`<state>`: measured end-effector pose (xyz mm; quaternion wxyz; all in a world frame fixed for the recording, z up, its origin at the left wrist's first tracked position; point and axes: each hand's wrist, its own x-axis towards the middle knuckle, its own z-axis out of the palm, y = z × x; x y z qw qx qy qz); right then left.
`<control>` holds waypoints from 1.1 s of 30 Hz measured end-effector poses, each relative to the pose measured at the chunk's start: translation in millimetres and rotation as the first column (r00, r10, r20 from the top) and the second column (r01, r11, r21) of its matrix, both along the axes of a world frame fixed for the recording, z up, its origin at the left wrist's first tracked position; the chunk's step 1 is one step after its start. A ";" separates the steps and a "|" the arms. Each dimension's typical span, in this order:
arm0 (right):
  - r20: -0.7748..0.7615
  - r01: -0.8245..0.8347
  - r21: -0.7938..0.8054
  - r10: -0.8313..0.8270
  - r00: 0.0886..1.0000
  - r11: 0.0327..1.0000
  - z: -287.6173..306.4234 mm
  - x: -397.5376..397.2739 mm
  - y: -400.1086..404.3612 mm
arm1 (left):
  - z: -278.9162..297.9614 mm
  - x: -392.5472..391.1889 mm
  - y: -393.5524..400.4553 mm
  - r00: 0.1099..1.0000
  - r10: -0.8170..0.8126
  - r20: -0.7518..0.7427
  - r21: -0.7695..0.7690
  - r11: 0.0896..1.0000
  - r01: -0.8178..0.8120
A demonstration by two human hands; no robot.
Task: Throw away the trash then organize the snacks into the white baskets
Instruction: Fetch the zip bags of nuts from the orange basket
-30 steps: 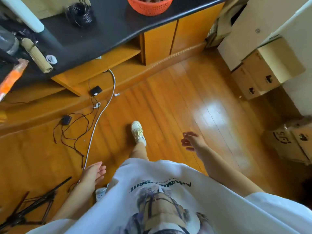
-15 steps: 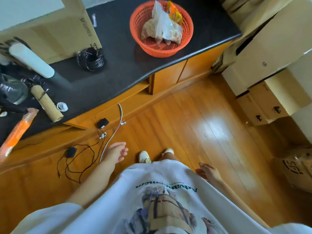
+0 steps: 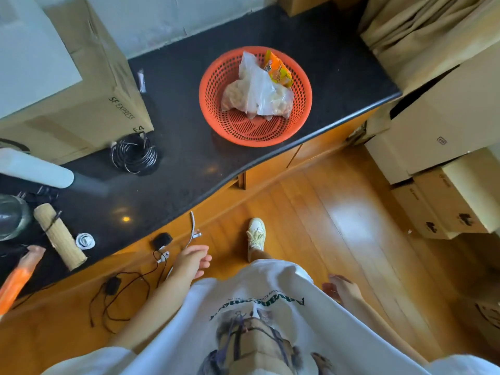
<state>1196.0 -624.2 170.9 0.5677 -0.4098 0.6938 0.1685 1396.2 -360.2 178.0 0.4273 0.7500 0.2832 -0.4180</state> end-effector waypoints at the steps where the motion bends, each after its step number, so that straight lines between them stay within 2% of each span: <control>1: 0.005 -0.015 -0.038 0.015 1.000 0.999 -4.8 16.4 -10.3 | -0.7 9.2 -3.8 1.000 0.024 -0.011 0.018 1.000 -0.023; 5: 0.077 -0.153 -0.101 0.161 0.984 0.983 -11.8 106.5 -47.1 | -6.1 45.8 -26.9 0.996 0.086 -0.002 0.024 0.996 -0.086; 9: 0.222 -0.300 -0.148 0.328 0.918 0.942 -8.1 196.3 -72.2 | -5.3 97.1 -69.2 0.994 0.075 0.074 -0.041 0.997 -0.072; 13: 0.334 -0.363 -0.329 0.467 0.819 0.872 -10.4 290.7 -102.6 | -2.9 170.9 -122.6 0.964 -0.016 0.265 -0.182 0.981 0.066; 15: 0.343 -0.387 -0.438 0.549 0.762 0.811 -16.5 330.5 -118.6 | -4.8 211.8 -149.7 0.928 -0.079 0.364 -0.214 0.963 0.166; 19: 0.127 -0.502 -0.673 0.753 0.645 0.543 -35.5 395.1 -148.5 | -28.1 284.7 -199.0 0.829 -0.194 0.525 -0.141 0.940 0.310; 21: 0.055 -0.546 -0.718 0.817 0.574 0.432 -44.4 416.5 -158.7 | -43.3 313.0 -216.1 0.744 -0.314 0.591 -0.019 0.916 0.401; 24: -0.046 -0.617 -0.733 0.884 0.465 0.287 -62.1 438.3 -170.3 | -64.4 348.5 -233.0 0.586 -0.524 0.618 0.188 0.822 0.538; 26: -0.082 -0.628 -0.741 0.895 0.439 0.240 -71.6 445.7 -171.9 | -74.8 364.4 -239.5 0.529 -0.604 0.596 0.266 0.770 0.580; 30: -0.166 -0.599 -0.790 0.896 0.411 0.129 -85.3 445.2 -166.8 | -90.9 377.8 -249.7 0.485 -0.661 0.573 0.278 0.713 0.644; 33: -0.152 -0.575 -0.808 0.898 0.414 0.128 -92.3 444.2 -167.1 | -97.6 385.9 -254.5 0.393 -0.721 0.571 0.338 0.643 0.688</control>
